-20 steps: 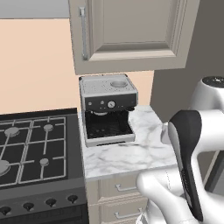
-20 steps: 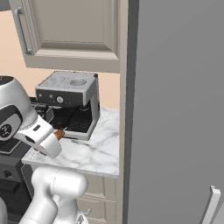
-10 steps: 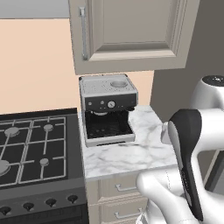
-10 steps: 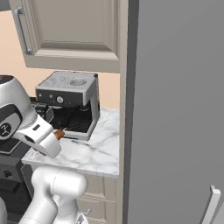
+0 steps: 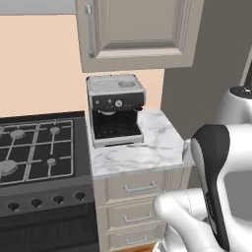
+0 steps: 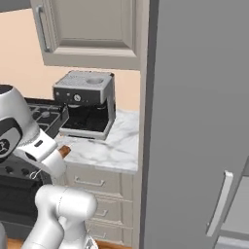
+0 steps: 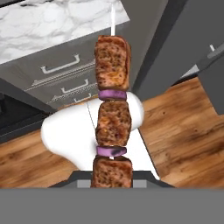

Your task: Store the kebab skewer in the freezer for long-term storage. Close the freezer door after placing the cooked food.

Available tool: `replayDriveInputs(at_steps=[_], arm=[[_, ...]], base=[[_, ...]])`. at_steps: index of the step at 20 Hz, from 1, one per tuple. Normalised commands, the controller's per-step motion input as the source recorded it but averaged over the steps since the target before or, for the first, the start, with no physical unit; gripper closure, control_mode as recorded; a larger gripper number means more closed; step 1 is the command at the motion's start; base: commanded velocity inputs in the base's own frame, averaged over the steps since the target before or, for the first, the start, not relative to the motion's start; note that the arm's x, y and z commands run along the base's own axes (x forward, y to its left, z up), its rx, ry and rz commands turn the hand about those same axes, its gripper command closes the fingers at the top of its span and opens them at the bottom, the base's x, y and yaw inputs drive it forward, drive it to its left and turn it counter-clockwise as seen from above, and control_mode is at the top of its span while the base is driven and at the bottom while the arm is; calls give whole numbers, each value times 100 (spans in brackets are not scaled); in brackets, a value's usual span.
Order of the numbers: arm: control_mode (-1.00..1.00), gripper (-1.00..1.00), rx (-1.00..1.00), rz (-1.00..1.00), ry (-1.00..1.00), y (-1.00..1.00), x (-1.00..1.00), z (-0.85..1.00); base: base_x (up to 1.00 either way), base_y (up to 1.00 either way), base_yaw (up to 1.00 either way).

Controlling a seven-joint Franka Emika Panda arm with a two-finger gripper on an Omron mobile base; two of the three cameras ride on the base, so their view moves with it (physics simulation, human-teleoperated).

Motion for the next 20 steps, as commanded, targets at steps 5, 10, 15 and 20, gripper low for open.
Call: replayDriveInputs(at_steps=[5,10,15,20], arm=[[100,100,0,0,0,0,0,0],[100,100,0,0,0,0,0,0],[100,100,0,0,0,0,0,0],[100,100,0,0,0,0,0,0]], base=[[-70,-12,-4],[-88,-35,-4],[-18,-81,-2],[0,-65,-1]])
